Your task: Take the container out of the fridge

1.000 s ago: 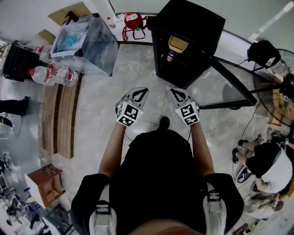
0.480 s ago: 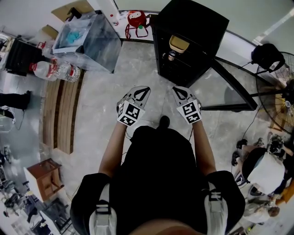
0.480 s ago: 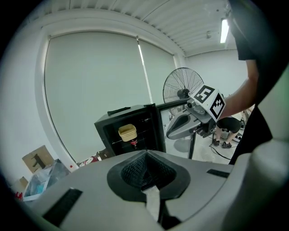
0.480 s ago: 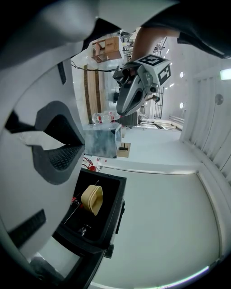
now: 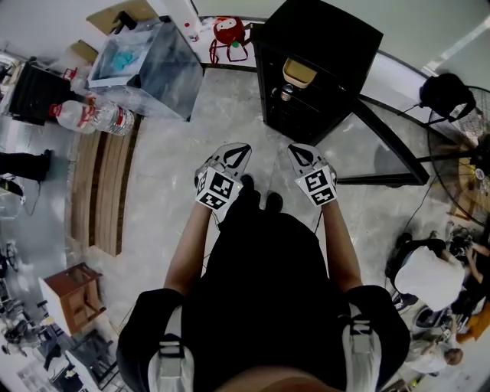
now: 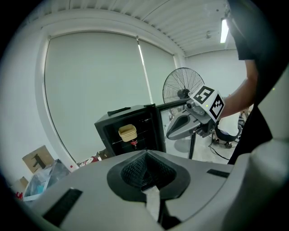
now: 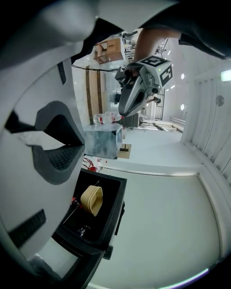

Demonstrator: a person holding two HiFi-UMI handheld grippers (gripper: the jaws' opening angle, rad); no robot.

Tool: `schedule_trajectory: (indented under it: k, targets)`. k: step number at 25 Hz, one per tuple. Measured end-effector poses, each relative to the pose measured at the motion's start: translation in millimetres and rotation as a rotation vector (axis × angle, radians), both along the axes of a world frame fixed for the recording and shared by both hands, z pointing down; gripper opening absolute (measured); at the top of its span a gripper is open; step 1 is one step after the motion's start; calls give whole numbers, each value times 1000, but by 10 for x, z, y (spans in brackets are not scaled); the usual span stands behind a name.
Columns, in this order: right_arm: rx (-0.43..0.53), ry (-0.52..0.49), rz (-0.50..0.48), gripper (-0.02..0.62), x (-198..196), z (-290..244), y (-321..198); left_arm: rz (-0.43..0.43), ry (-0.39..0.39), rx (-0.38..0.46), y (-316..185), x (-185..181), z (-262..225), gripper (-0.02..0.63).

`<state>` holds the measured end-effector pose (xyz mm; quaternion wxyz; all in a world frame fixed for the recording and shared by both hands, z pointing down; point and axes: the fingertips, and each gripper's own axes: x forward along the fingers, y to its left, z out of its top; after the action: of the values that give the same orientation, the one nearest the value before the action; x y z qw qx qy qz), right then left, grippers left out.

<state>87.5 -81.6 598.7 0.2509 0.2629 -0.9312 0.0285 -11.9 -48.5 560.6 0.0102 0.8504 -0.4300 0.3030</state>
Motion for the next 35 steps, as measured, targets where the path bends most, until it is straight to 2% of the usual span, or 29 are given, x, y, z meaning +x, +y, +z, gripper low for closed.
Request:
schedule_trajectory:
  k: [13, 35]
  targets:
    - [13, 24, 44, -2, -94, -63, -300, 47, 17, 17, -390, -113, -69, 18]
    - [43, 87, 171, -2, -215, -116, -1033, 205, 61, 5, -1264, -219, -24, 18]
